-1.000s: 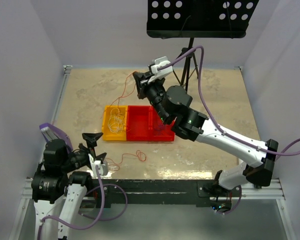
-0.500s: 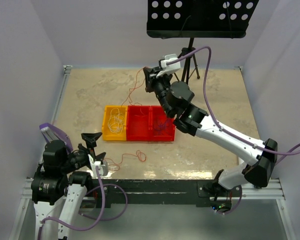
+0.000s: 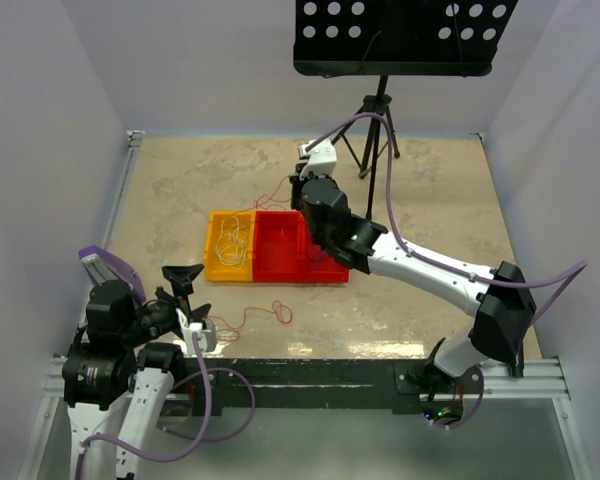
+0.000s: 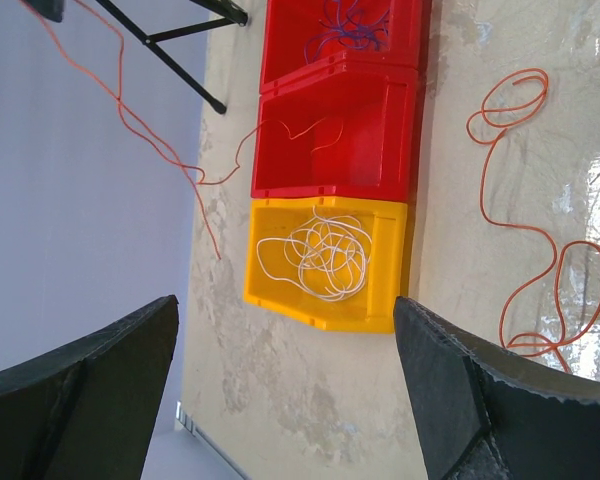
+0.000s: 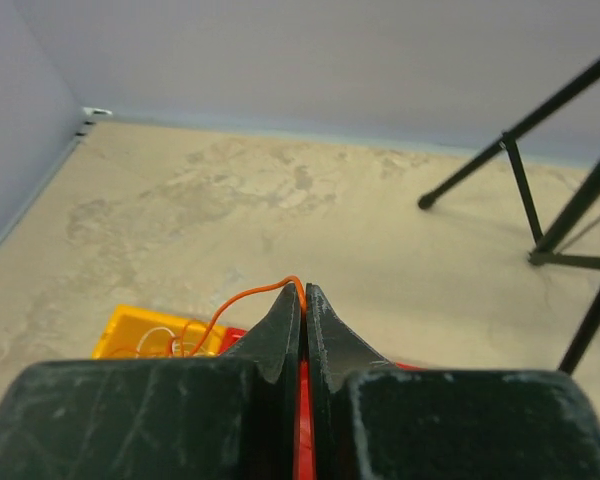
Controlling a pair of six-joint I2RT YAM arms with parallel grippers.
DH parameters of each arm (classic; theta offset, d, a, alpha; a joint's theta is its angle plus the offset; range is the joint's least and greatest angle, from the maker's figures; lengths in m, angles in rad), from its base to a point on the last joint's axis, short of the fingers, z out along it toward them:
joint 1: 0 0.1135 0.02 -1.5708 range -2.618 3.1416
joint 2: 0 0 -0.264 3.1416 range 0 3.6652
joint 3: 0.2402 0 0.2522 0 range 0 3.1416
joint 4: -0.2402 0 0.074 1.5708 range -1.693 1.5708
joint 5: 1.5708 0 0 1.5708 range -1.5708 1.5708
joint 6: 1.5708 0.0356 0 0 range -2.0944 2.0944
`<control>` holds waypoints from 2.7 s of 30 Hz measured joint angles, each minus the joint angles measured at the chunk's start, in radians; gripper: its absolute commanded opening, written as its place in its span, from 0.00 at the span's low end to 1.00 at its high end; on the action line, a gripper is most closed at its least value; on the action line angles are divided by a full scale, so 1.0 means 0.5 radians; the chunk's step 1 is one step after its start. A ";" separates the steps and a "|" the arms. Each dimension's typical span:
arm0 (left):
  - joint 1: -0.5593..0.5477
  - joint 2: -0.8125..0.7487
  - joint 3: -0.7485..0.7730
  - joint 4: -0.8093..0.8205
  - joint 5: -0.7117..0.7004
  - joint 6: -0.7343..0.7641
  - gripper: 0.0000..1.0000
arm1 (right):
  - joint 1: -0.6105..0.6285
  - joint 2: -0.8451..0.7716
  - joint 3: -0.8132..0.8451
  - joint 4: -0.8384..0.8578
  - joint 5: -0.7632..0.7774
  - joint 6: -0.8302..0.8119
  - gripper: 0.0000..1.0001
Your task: Untangle the cables
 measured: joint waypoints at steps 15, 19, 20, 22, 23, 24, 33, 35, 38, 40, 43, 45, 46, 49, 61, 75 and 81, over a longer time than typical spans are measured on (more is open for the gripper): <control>0.000 0.001 0.000 0.001 0.001 0.005 0.91 | -0.004 -0.189 -0.247 -0.215 0.244 0.131 0.00; 0.000 0.001 0.000 -0.001 0.000 0.007 0.91 | -0.004 -0.101 -0.224 -0.237 0.194 0.109 0.00; 0.000 0.001 0.000 -0.002 0.000 0.011 0.91 | -0.004 -0.053 -0.206 -0.247 0.195 0.107 0.00; 0.000 0.001 0.000 -0.009 -0.003 0.033 0.90 | -0.004 0.040 -0.192 -0.277 0.201 0.108 0.00; 0.000 0.001 0.000 -0.014 -0.005 0.038 0.90 | -0.004 0.077 -0.192 -0.314 0.203 0.110 0.00; 0.000 0.001 0.000 -0.018 -0.008 0.047 0.90 | -0.004 0.101 -0.192 -0.343 0.204 0.111 0.00; 0.000 0.001 0.000 -0.031 -0.011 0.082 0.90 | -0.066 0.056 -0.226 -0.446 0.310 0.146 0.00; 0.000 0.001 0.000 -0.030 -0.011 0.087 0.90 | -0.087 0.032 -0.232 -0.452 0.332 0.145 0.00; 0.000 0.001 0.000 -0.031 -0.011 0.087 0.89 | -0.115 -0.015 -0.259 -0.456 0.372 0.124 0.00; 0.000 0.001 0.000 -0.031 -0.011 0.088 0.89 | -0.126 -0.047 -0.283 -0.456 0.377 0.096 0.00; 0.000 0.001 0.000 -0.031 -0.011 0.088 0.89 | -0.132 -0.077 -0.297 -0.459 0.372 0.047 0.00; 0.000 0.001 0.000 -0.031 -0.011 0.088 0.89 | -0.133 -0.079 -0.297 -0.458 0.359 0.024 0.00; 0.000 0.001 0.000 -0.031 -0.011 0.089 0.89 | -0.133 -0.079 -0.297 -0.459 0.355 0.014 0.00; 0.000 0.001 0.000 -0.031 -0.011 0.089 0.89 | -0.133 -0.079 -0.297 -0.462 0.328 -0.008 0.00; 0.000 0.001 0.000 -0.031 -0.011 0.089 0.88 | 0.001 0.262 -0.127 -0.470 0.157 -0.024 0.00; 0.000 0.001 0.000 -0.037 -0.016 0.089 0.88 | 0.069 0.737 0.014 -0.469 0.085 0.049 0.00; 0.000 0.001 0.000 -0.037 -0.016 0.089 0.88 | 0.069 0.900 0.078 -0.426 -0.007 0.105 0.00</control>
